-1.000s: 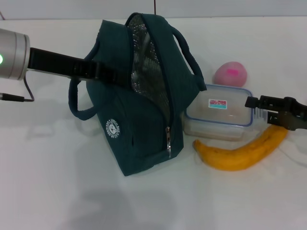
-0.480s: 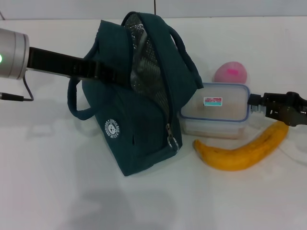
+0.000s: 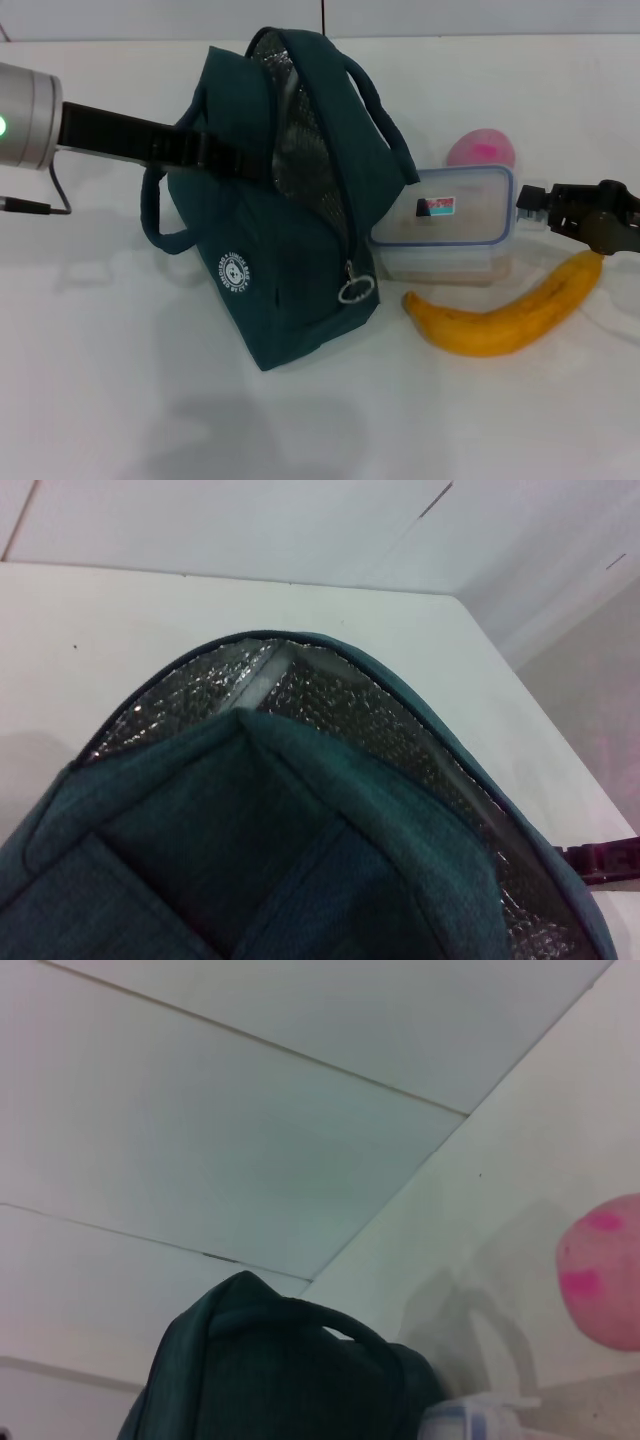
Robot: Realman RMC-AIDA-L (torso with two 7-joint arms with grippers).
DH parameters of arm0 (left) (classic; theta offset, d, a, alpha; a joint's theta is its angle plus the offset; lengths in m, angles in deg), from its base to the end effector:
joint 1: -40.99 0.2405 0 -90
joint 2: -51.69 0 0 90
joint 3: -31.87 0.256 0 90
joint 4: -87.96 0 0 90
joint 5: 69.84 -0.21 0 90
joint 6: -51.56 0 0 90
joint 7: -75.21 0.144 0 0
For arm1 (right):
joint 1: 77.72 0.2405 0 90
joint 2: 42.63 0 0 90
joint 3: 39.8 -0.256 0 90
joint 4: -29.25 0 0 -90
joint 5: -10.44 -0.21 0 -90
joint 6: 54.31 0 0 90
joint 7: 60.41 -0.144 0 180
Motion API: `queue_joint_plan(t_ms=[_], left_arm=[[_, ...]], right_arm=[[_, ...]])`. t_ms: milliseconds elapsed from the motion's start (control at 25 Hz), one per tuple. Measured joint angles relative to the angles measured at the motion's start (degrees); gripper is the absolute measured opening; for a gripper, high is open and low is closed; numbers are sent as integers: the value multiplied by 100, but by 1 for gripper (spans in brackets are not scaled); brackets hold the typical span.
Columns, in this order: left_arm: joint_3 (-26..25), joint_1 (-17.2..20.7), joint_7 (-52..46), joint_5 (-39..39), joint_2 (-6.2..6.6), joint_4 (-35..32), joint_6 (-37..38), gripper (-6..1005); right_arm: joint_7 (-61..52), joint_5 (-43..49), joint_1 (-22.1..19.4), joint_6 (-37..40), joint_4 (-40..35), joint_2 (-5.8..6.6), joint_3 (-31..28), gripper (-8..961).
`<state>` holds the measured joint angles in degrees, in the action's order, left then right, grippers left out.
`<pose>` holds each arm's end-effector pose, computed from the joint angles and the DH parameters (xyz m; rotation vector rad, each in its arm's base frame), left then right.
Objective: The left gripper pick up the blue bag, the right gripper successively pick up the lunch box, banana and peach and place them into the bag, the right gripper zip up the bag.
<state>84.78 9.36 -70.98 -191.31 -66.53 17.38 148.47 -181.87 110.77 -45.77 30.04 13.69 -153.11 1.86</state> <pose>-0.1877 0.3489 0.0535 -2.5979 -1.4681 -0.3809 0.2925 0.3343 0.0099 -2.1507 1.9494 1.0656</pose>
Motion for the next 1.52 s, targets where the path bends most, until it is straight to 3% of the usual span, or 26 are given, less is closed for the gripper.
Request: queue_joint_plan(t_ms=[520,680,1080,1320,1520], left_arm=[[0,17,11,20,17,29,-7,32],[0,33,12,57,40,23,31,32],[-25,117,11,489,186,-17,336,32],[-27,160,7,652,223,-18,573,32],[-27,200,11,666,222,-18,642,32]], right_arm=[[133,-184,-160,42,-75,-50,-6,95],[171,-355,-254,94,-84,-47,-9,101],[246,-882,-519,524,-150,61,-10,115],[301,-1495,-776,1121,-150,213,-53,123],[330,-1787,-872,1919,-150,273,-642,130]])
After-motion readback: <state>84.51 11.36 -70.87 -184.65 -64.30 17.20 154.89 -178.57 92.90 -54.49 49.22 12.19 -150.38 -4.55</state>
